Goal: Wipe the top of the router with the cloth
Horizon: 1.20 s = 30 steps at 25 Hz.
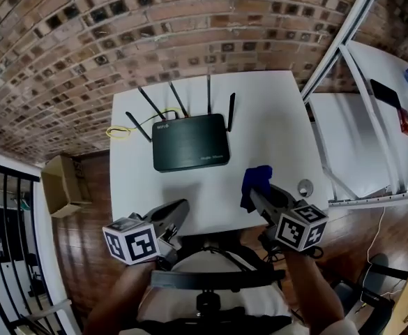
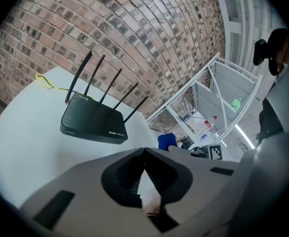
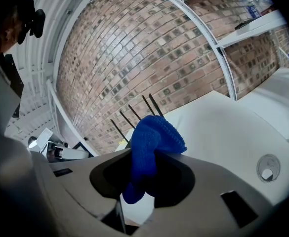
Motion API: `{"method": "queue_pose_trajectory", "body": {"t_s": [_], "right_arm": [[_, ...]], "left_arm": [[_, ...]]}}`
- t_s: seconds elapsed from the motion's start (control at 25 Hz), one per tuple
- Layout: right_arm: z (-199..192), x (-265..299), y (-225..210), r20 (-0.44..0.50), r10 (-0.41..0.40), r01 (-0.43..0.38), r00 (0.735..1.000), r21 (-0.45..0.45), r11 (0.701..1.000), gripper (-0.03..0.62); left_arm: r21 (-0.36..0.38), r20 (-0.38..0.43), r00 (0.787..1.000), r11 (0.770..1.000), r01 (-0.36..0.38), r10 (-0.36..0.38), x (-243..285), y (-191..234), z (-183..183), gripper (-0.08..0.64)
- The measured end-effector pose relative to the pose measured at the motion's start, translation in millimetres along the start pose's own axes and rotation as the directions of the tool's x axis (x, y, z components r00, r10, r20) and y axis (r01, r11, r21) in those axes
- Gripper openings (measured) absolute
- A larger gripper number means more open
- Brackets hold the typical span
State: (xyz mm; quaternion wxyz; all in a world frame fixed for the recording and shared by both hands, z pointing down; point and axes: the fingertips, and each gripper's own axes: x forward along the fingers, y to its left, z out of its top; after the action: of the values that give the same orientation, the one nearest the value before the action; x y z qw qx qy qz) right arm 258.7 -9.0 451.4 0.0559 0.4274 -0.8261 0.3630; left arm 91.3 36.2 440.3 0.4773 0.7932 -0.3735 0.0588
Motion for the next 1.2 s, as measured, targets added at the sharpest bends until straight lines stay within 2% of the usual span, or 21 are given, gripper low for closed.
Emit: {"method": "queue_pose_trajectory", "body": {"t_s": [0.48, 1.2], "right_arm": [[-3.3, 10.0, 31.5, 0.022, -0.043, 0.043, 0.999, -0.019, 0.999, 0.120], [6.1, 23.3, 36.1, -0.002, -0.052, 0.052, 0.999, -0.056, 0.997, 0.118]], "left_arm": [[0.008, -0.009, 0.999, 0.999, 0.033, -0.033, -28.3, 17.6, 5.0, 0.028], [0.011, -0.010, 0.999, 0.999, 0.046, -0.046, -31.3, 25.4, 16.7, 0.028]]}}
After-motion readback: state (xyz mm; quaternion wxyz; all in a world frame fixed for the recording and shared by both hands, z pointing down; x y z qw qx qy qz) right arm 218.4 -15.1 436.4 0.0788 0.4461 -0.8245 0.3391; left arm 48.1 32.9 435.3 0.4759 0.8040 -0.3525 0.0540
